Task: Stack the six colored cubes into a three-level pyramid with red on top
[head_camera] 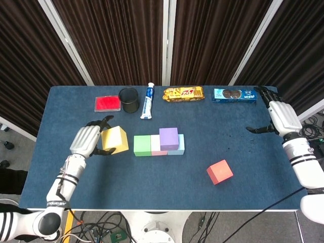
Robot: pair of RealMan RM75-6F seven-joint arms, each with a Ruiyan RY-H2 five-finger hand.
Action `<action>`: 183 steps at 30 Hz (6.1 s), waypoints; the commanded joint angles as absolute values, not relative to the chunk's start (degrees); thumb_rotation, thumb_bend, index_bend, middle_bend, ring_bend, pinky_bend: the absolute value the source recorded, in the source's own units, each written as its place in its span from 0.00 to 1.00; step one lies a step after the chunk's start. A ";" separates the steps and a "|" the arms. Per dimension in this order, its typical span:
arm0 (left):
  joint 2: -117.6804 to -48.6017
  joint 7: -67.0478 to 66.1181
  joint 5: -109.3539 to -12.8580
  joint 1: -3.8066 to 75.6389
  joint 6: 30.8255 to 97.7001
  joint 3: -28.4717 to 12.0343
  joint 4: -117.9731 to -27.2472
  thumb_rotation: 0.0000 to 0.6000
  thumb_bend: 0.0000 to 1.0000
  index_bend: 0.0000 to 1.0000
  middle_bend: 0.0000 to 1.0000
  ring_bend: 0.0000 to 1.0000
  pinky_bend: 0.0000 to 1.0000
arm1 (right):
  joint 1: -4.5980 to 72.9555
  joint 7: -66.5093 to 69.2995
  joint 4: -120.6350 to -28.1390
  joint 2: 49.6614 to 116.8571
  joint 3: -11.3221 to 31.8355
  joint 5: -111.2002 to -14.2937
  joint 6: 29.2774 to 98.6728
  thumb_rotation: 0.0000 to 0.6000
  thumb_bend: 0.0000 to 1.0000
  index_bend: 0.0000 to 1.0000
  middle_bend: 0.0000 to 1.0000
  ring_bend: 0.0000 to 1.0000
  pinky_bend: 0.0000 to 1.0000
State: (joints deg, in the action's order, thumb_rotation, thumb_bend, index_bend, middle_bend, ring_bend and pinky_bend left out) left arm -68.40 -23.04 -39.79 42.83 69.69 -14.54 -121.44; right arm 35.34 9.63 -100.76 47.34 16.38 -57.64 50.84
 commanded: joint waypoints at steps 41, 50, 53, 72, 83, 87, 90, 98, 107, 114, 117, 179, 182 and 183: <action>-83.51 -37.92 -27.84 56.23 71.42 -18.03 -111.64 1.00 0.26 0.11 0.60 0.19 0.12 | 28.95 18.31 -99.16 45.23 15.82 -64.81 52.35 1.00 0.00 0.00 0.00 0.00 0.00; -84.77 -37.56 -29.03 57.18 70.02 -17.58 -109.31 1.00 0.26 0.11 0.61 0.19 0.12 | 28.17 20.17 -98.01 45.23 15.53 -65.80 52.02 1.00 0.00 0.00 0.00 0.00 0.00; -85.15 -37.28 -29.05 57.38 69.65 -17.58 -108.82 1.00 0.26 0.11 0.61 0.19 0.12 | 28.08 20.62 -97.50 45.35 15.57 -65.91 51.96 1.00 0.00 0.00 0.00 0.00 0.00; -87.69 -36.33 -27.42 58.99 67.88 -18.25 -105.33 1.00 0.26 0.11 0.61 0.19 0.11 | 28.15 21.39 -96.40 46.17 15.53 -66.57 51.26 1.00 0.00 0.00 0.00 0.00 0.00; -88.06 -36.40 -27.67 59.20 68.30 -18.06 -105.00 1.00 0.26 0.11 0.61 0.19 0.11 | 27.99 21.75 -95.93 46.27 15.43 -66.58 50.94 1.00 0.00 0.00 0.00 0.00 0.00; -88.43 -36.92 -28.62 59.22 68.70 -17.26 -104.81 1.00 0.26 0.11 0.61 0.19 0.11 | 27.98 21.78 -95.83 46.43 15.38 -66.67 50.86 1.00 0.00 0.00 0.00 0.00 0.00; -88.62 -36.71 -28.65 59.20 68.56 -17.33 -104.56 1.00 0.26 0.11 0.61 0.19 0.11 | 28.00 21.84 -95.73 46.51 15.35 -66.64 50.71 1.00 0.00 0.00 0.00 0.00 0.00; -88.58 -36.76 -28.72 59.40 68.27 -17.61 -104.47 1.00 0.26 0.11 0.61 0.19 0.10 | 28.00 22.20 -95.22 46.72 15.30 -66.58 50.33 1.00 0.00 0.00 0.00 0.00 0.00; -88.64 -37.65 -28.90 59.97 68.22 -17.45 -104.31 1.00 0.26 0.11 0.61 0.19 0.10 | 28.15 22.48 -94.90 47.06 15.22 -66.90 49.91 1.00 0.00 0.00 0.00 0.00 0.00; -88.77 -37.61 -29.63 60.00 67.94 -17.16 -103.77 1.00 0.26 0.11 0.61 0.19 0.10 | 27.96 22.87 -94.61 47.06 15.14 -66.89 49.85 1.00 0.00 0.00 0.00 0.00 0.00; -88.87 -37.82 -29.71 60.11 67.77 -16.96 -103.68 1.00 0.26 0.11 0.61 0.19 0.10 | 27.90 23.08 -94.44 47.13 15.13 -66.91 49.81 1.00 0.00 0.00 0.00 0.00 0.00; -89.04 -36.87 -28.70 60.68 66.67 -17.53 -103.21 1.00 0.26 0.11 0.61 0.19 0.09 | 27.77 24.64 -92.53 48.03 14.52 -67.32 48.26 1.00 0.00 0.00 0.00 0.00 0.00; -89.02 -36.65 -28.56 60.63 66.32 -17.44 -102.86 1.00 0.26 0.11 0.60 0.19 0.09 | 27.81 24.57 -92.46 48.12 14.47 -67.40 48.19 1.00 0.00 0.00 0.00 0.00 0.00; -88.97 -36.59 -28.29 60.65 66.09 -17.49 -102.78 1.00 0.26 0.11 0.60 0.19 0.09 | 27.81 24.51 -92.47 48.12 14.45 -67.45 48.20 1.00 0.00 0.00 0.00 0.00 0.00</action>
